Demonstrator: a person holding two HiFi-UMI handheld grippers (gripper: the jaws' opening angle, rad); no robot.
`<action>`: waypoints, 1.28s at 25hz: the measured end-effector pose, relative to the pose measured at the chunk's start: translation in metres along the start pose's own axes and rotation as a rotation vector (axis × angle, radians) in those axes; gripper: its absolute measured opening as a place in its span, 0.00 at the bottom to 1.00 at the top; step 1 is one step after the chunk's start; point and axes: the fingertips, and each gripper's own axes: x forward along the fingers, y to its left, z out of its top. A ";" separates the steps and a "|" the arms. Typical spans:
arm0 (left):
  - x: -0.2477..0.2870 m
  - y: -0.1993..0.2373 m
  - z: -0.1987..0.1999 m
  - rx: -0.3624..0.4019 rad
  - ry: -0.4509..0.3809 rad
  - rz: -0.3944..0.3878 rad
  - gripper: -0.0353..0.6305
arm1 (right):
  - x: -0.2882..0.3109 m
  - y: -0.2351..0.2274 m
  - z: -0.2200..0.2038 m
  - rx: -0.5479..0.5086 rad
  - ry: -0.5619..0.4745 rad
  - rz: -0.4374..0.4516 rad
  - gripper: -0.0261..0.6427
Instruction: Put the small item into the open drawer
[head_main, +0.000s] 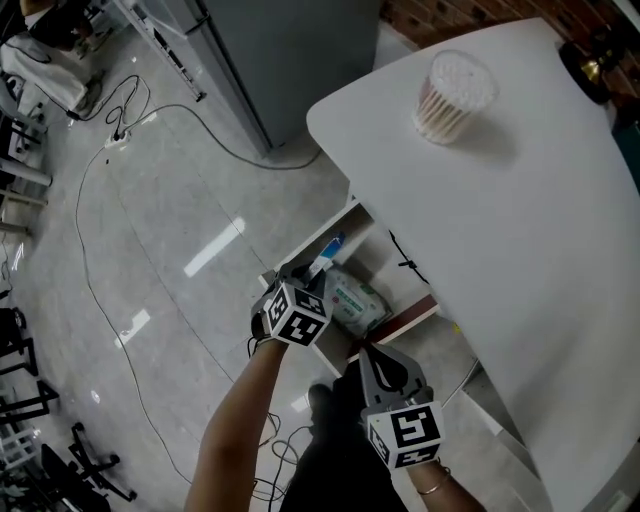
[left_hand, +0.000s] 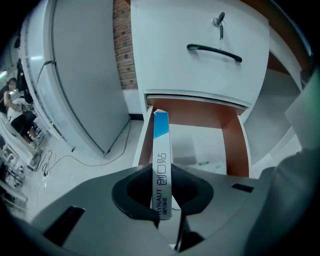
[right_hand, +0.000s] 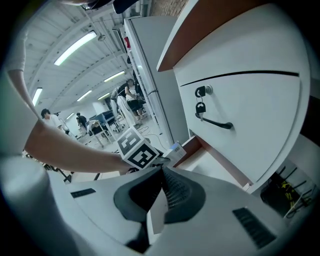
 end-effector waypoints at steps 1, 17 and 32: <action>0.004 -0.001 0.001 0.014 0.005 -0.011 0.18 | 0.001 -0.002 -0.001 0.002 0.002 -0.001 0.05; 0.061 -0.019 -0.012 0.154 0.148 -0.085 0.18 | 0.015 -0.022 -0.038 0.062 0.051 -0.021 0.05; 0.074 -0.002 -0.032 0.159 0.171 -0.068 0.18 | 0.020 -0.017 -0.045 0.028 0.076 -0.013 0.05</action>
